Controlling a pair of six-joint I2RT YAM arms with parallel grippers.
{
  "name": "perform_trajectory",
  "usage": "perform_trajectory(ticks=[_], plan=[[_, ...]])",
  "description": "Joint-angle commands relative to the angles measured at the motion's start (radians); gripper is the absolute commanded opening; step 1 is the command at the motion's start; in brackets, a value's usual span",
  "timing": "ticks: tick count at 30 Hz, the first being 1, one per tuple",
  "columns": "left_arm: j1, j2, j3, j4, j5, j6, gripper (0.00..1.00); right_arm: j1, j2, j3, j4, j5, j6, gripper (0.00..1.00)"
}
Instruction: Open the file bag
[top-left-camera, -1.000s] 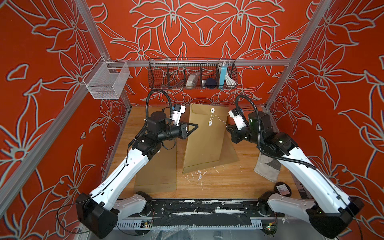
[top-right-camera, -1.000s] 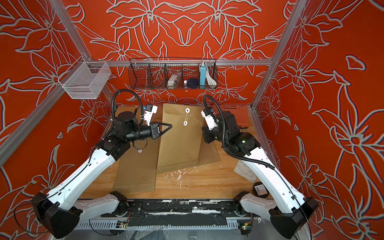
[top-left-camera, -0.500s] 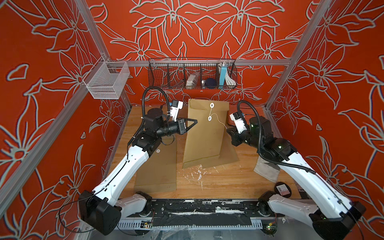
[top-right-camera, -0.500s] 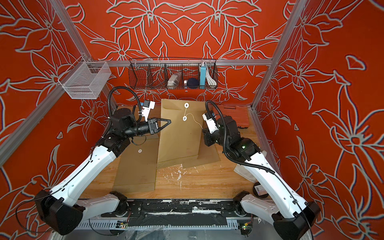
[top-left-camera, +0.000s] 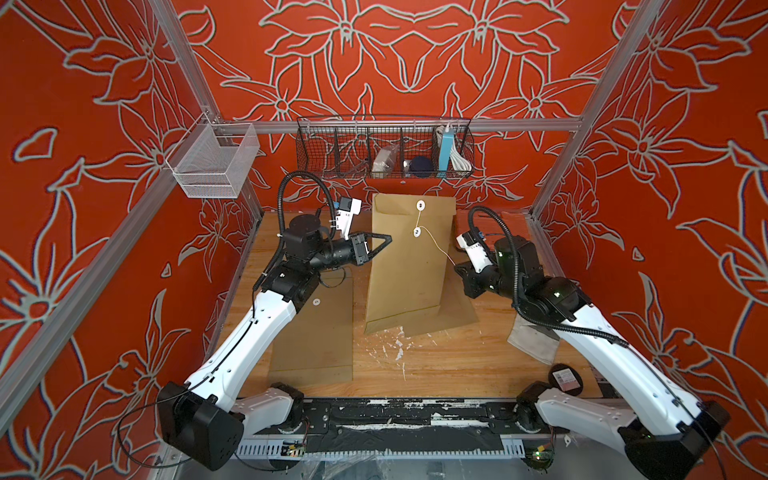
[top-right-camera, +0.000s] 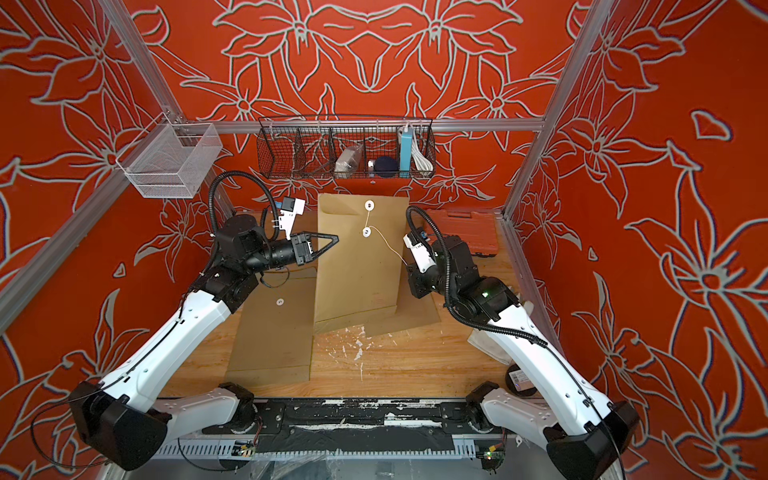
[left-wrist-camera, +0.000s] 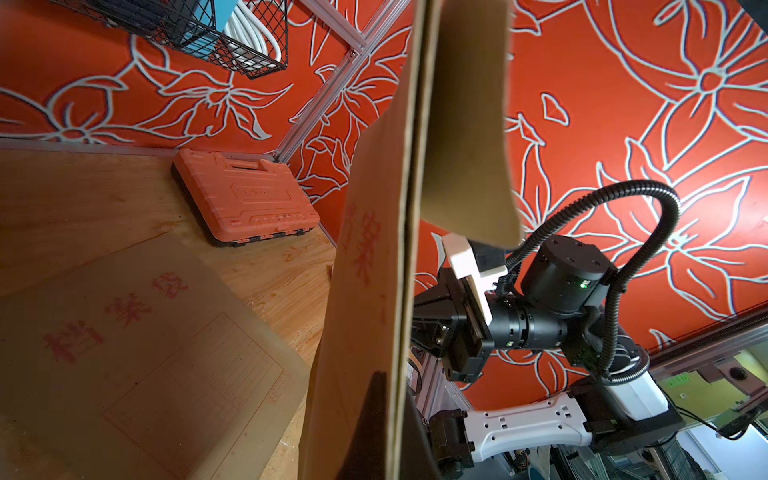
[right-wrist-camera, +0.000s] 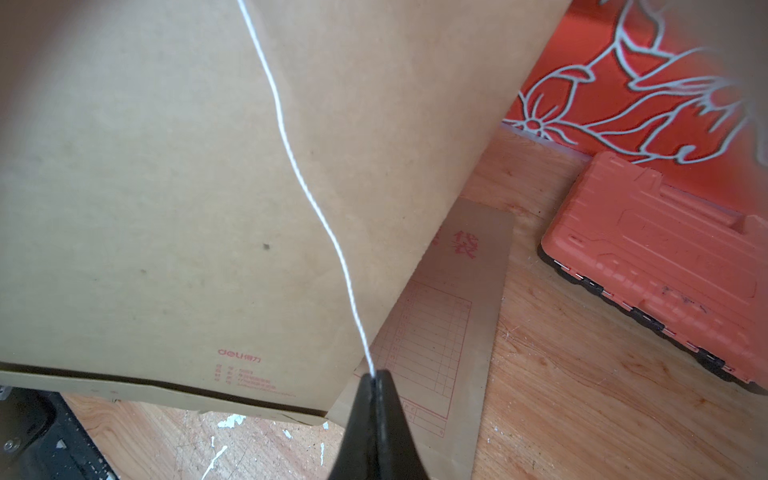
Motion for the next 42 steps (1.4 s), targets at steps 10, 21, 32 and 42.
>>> perform_trajectory(ticks=[10, 21, 32, 42], plan=[[0.016, -0.01, 0.044, 0.057, 0.034, -0.015, 0.0, -0.002, 0.014, -0.036, -0.06, -0.099, -0.056, 0.0], [0.017, -0.015, 0.041, 0.054, 0.029, -0.019, 0.0, -0.001, 0.043, -0.034, -0.093, -0.235, -0.111, 0.0], [0.017, -0.017, 0.024, 0.048, 0.018, -0.015, 0.0, 0.018, 0.065, -0.027, -0.073, -0.356, -0.116, 0.0], [-0.16, -0.091, 0.056, -0.291, -0.432, 0.262, 0.0, 0.019, 0.054, -0.022, 0.015, -0.199, 0.022, 0.0]])
